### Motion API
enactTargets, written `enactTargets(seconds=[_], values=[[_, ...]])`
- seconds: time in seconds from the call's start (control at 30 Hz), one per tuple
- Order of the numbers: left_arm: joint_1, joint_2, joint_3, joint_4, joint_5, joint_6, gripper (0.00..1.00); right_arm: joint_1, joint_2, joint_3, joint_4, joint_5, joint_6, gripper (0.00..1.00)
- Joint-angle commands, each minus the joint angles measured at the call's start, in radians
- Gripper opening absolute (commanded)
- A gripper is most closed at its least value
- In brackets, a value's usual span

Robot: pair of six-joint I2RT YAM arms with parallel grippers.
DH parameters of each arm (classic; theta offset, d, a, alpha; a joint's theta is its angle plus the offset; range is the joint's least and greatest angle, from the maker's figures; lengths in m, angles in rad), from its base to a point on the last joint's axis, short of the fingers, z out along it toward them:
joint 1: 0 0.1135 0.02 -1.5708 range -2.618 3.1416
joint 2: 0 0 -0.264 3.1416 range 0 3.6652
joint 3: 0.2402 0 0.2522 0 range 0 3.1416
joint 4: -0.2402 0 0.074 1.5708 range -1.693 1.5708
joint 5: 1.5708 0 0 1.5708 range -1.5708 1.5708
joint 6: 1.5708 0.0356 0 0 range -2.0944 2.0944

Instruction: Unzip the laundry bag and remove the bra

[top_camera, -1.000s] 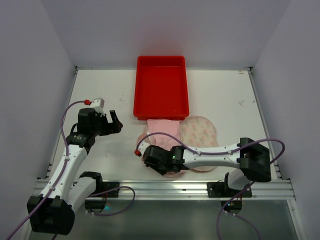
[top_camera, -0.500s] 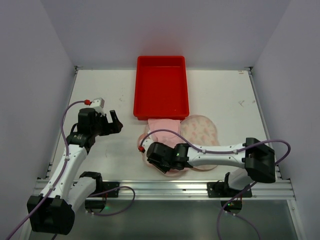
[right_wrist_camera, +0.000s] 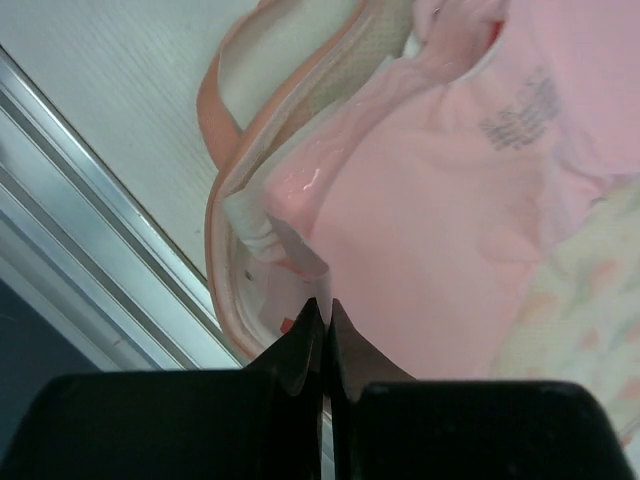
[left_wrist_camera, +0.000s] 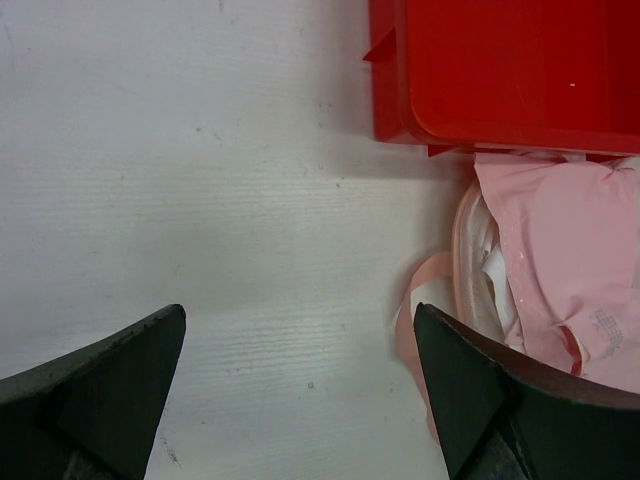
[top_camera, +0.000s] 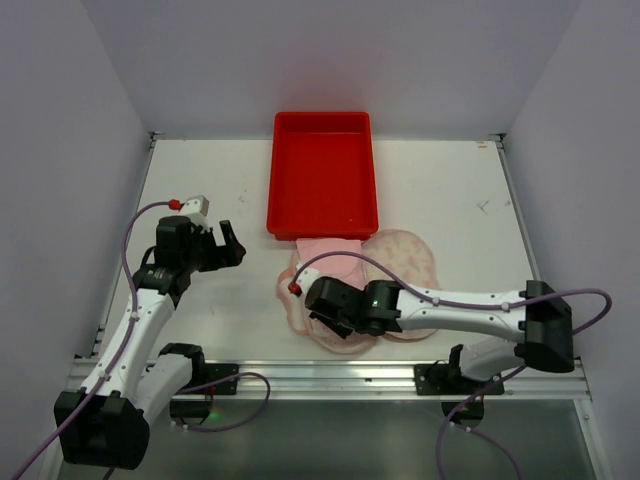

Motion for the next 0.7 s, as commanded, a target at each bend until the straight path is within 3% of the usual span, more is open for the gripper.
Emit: enactTargets(seconds=[0.0, 0.17, 0.27, 0.37, 0.5, 0.67], values=[[0.013, -0.003, -0.002, 0.014, 0.015, 0.005, 1.00, -0.002, -0.143, 0.101, -0.100, 0.113, -0.037, 0.00], [0.016, -0.001, -0.002, 0.017, 0.021, 0.006, 1.00, -0.033, -0.243, 0.234, -0.129, 0.286, -0.145, 0.00], [0.018, 0.000, 0.000, 0.017, 0.024, 0.006, 1.00, -0.109, -0.266, 0.326, -0.079, 0.320, -0.325, 0.00], [0.019, 0.000, 0.000, 0.017, 0.027, 0.006, 1.00, -0.193, -0.261, 0.424, 0.023, 0.323, -0.453, 0.00], [0.019, -0.006, 0.000, 0.017, 0.030, 0.008, 1.00, -0.277, -0.214, 0.521, 0.257, 0.325, -0.771, 0.00], [0.019, -0.006, 0.000, 0.019, 0.032, 0.009, 1.00, -0.410, -0.065, 0.629, 0.521, 0.286, -1.069, 0.00]])
